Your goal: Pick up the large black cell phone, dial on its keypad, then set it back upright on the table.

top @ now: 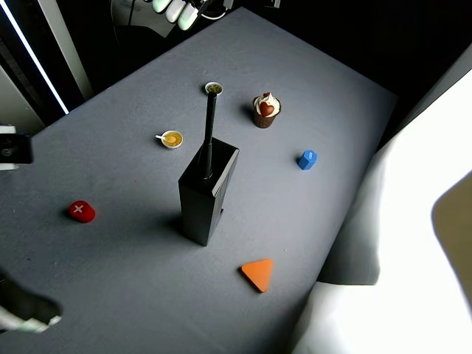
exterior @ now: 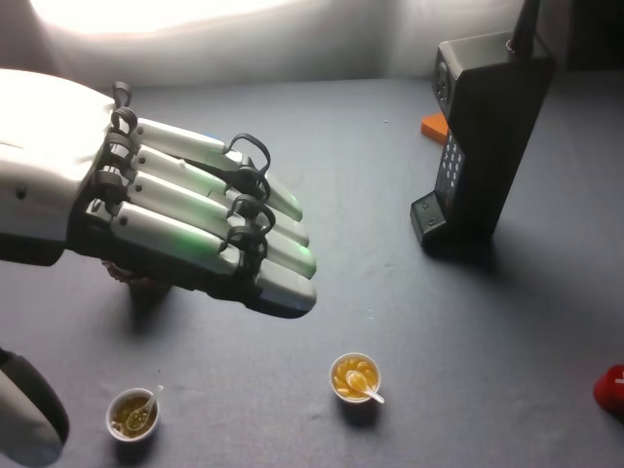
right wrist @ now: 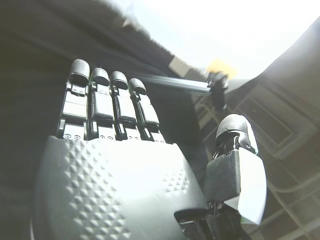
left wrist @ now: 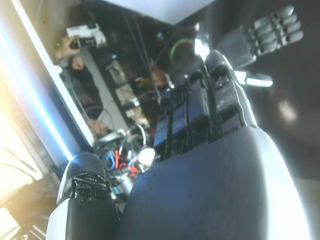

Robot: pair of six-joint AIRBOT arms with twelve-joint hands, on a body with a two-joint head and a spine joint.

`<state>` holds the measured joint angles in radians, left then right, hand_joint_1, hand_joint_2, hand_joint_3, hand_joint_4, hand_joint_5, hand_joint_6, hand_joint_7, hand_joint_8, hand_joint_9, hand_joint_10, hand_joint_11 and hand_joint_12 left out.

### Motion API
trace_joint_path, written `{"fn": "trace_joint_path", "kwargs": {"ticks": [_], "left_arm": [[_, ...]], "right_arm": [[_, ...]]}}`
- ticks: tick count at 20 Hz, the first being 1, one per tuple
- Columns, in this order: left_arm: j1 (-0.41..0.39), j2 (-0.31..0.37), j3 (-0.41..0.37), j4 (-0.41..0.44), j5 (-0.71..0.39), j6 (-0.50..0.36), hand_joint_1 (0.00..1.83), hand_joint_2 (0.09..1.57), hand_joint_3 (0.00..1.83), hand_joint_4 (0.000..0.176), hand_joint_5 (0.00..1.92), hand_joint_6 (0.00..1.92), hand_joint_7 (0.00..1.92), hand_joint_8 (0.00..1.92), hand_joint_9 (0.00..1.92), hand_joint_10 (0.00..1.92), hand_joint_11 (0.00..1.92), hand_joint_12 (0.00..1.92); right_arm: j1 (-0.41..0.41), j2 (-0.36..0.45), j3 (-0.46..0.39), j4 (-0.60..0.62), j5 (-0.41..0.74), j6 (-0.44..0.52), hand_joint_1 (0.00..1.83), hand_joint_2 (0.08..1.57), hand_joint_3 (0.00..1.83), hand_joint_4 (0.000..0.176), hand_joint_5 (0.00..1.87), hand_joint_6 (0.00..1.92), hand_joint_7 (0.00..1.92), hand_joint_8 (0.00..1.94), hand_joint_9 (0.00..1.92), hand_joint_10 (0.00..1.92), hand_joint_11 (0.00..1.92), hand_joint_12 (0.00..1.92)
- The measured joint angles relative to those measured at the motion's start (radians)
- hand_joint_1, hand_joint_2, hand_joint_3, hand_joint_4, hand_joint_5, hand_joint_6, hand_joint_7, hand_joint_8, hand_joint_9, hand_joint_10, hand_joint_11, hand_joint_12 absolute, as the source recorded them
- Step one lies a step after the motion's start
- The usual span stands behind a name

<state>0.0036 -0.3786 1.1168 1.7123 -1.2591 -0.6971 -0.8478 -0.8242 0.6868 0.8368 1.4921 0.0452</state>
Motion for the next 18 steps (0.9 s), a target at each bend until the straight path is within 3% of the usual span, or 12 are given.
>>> {"fn": "trace_joint_path", "kwargs": {"ticks": [2, 4, 12, 17, 18], "left_arm": [[0.000, 0.000, 0.000, -0.001, 0.002, 0.000, 0.00, 1.16, 0.00, 0.000, 0.16, 0.01, 0.19, 0.01, 0.19, 0.01, 0.00, 0.45], [-0.004, 0.000, 0.000, 0.002, 0.001, -0.001, 0.00, 1.16, 0.00, 0.000, 0.17, 0.00, 0.20, 0.00, 0.20, 0.01, 0.00, 0.56], [-0.035, -0.017, 0.004, 0.034, 0.005, 0.000, 0.00, 1.16, 0.00, 0.000, 0.16, 0.00, 0.19, 0.00, 0.19, 0.00, 0.00, 0.48], [-0.053, -0.017, 0.004, 0.030, 0.006, 0.000, 0.00, 1.16, 0.00, 0.000, 0.16, 0.00, 0.18, 0.00, 0.18, 0.00, 0.00, 0.45], [-0.060, -0.017, 0.002, 0.036, 0.005, 0.000, 0.00, 1.16, 0.00, 0.000, 0.16, 0.00, 0.19, 0.00, 0.19, 0.01, 0.00, 0.45]], "right_arm": [[0.023, -0.015, 0.023, -0.002, -0.006, 0.004, 0.13, 0.96, 0.00, 0.000, 0.13, 0.00, 0.11, 0.00, 0.09, 0.00, 0.00, 0.38], [0.028, -0.032, 0.049, -0.024, -0.008, 0.006, 0.17, 0.95, 0.00, 0.000, 0.17, 0.01, 0.14, 0.01, 0.12, 0.01, 0.00, 0.44], [0.060, -0.097, 0.122, -0.118, -0.080, 0.008, 0.37, 0.95, 0.00, 0.000, 0.10, 0.00, 0.07, 0.00, 0.06, 0.00, 0.00, 0.33], [0.060, -0.122, 0.174, -0.137, -0.117, 0.048, 0.49, 0.98, 0.01, 0.000, 0.09, 0.00, 0.09, 0.00, 0.08, 0.00, 0.00, 0.41], [0.060, -0.126, 0.185, -0.135, -0.134, 0.060, 0.51, 0.98, 0.01, 0.000, 0.08, 0.00, 0.06, 0.00, 0.05, 0.00, 0.00, 0.34]]}}
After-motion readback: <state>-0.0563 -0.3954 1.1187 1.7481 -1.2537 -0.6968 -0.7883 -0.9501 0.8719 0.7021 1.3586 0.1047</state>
